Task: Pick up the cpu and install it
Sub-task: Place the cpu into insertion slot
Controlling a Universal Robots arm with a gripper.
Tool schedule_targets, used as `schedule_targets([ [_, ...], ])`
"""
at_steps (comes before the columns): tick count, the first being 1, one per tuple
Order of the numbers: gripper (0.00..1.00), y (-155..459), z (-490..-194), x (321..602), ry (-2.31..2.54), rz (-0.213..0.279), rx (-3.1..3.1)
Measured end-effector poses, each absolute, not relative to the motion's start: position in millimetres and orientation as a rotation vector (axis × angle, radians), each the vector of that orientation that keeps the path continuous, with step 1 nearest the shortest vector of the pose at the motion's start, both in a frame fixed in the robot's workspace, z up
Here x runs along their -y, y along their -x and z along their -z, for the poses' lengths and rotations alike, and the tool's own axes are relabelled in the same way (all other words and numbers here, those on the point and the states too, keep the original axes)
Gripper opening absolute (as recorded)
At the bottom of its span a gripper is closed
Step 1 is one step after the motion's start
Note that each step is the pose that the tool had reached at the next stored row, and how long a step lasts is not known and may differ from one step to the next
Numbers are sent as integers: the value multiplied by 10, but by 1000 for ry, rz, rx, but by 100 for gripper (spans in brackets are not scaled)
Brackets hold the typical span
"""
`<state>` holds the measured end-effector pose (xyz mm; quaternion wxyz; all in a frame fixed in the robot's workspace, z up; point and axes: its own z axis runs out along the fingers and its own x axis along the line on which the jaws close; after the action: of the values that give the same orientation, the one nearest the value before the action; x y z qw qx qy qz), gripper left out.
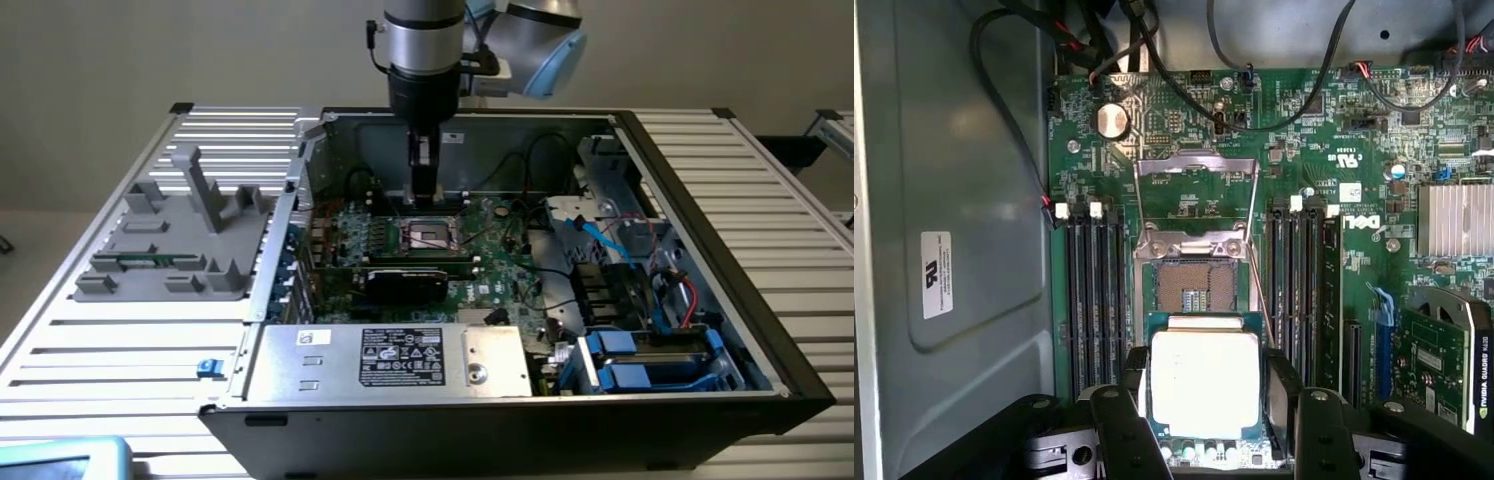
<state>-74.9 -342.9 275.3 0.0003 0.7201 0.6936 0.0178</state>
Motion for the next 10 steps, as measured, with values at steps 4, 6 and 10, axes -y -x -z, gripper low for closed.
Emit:
schedule_targets([
  [4,55,727,-2681,3430,-2264,-56,-2176],
  [6,55,715,-2645,3430,-2265,-56,-2175],
  [10,55,699,-2571,3430,-2266,-56,-2175],
])
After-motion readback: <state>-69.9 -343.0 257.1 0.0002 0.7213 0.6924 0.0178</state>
